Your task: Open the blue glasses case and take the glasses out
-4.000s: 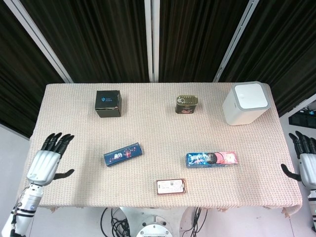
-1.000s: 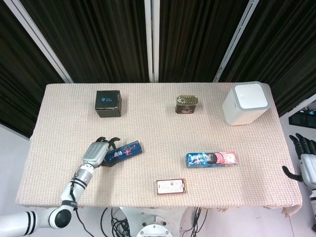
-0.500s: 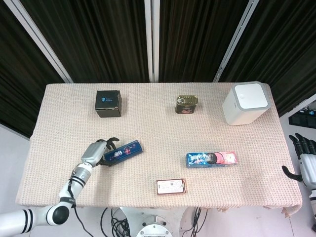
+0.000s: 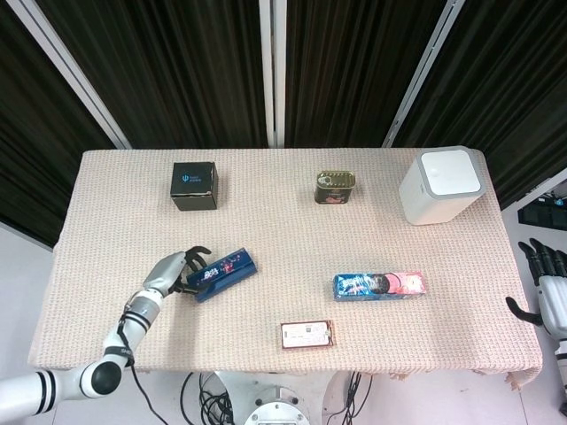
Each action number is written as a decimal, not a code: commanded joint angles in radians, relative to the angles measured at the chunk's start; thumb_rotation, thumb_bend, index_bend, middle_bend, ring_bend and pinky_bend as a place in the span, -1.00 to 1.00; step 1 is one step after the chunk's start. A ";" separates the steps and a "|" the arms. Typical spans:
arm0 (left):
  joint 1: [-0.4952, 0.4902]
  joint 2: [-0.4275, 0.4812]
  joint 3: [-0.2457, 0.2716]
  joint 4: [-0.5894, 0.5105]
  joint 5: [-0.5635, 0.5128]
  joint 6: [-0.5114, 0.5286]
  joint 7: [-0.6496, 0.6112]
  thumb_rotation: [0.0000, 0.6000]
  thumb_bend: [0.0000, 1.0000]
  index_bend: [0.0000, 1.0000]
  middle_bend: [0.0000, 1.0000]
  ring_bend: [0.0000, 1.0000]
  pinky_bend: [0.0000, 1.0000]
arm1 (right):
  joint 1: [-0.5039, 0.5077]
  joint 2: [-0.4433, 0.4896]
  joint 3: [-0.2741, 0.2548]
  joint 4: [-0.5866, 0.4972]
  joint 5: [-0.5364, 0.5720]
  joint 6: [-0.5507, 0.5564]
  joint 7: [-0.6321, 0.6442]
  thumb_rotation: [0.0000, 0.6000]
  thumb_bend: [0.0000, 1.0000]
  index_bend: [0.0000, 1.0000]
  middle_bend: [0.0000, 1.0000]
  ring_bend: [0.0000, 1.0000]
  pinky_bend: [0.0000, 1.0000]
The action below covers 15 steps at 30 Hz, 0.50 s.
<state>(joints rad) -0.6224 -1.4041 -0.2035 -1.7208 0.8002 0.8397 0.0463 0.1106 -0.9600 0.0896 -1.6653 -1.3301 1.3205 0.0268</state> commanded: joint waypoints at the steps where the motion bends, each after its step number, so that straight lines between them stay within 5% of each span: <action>1: -0.010 0.010 0.006 -0.003 -0.033 -0.006 0.011 1.00 0.18 -0.54 0.33 -0.24 -0.54 | 0.001 0.000 0.000 0.000 0.001 -0.001 -0.001 1.00 -0.61 -1.00 -1.00 -1.00 -1.00; 5: -0.016 0.008 0.016 -0.018 -0.059 0.032 0.043 1.00 0.18 -0.54 0.19 -0.28 -0.48 | 0.001 0.000 0.000 -0.001 0.000 -0.002 -0.001 1.00 -0.61 -1.00 -1.00 -1.00 -1.00; 11: -0.035 -0.006 0.030 -0.028 -0.131 0.098 0.124 1.00 0.18 -0.58 -0.39 -0.51 -0.32 | 0.001 0.000 -0.001 -0.003 -0.004 -0.001 0.001 1.00 -0.60 -1.00 -1.00 -1.00 -1.00; 15: -0.042 -0.033 0.024 -0.021 -0.178 0.169 0.169 1.00 0.18 -0.62 -0.59 -0.53 -0.22 | 0.001 0.001 -0.003 -0.003 -0.005 -0.002 0.002 1.00 -0.58 -1.00 -1.00 -1.00 -1.00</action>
<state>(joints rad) -0.6584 -1.4227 -0.1781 -1.7447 0.6442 0.9796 0.1912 0.1114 -0.9586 0.0869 -1.6684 -1.3347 1.3183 0.0290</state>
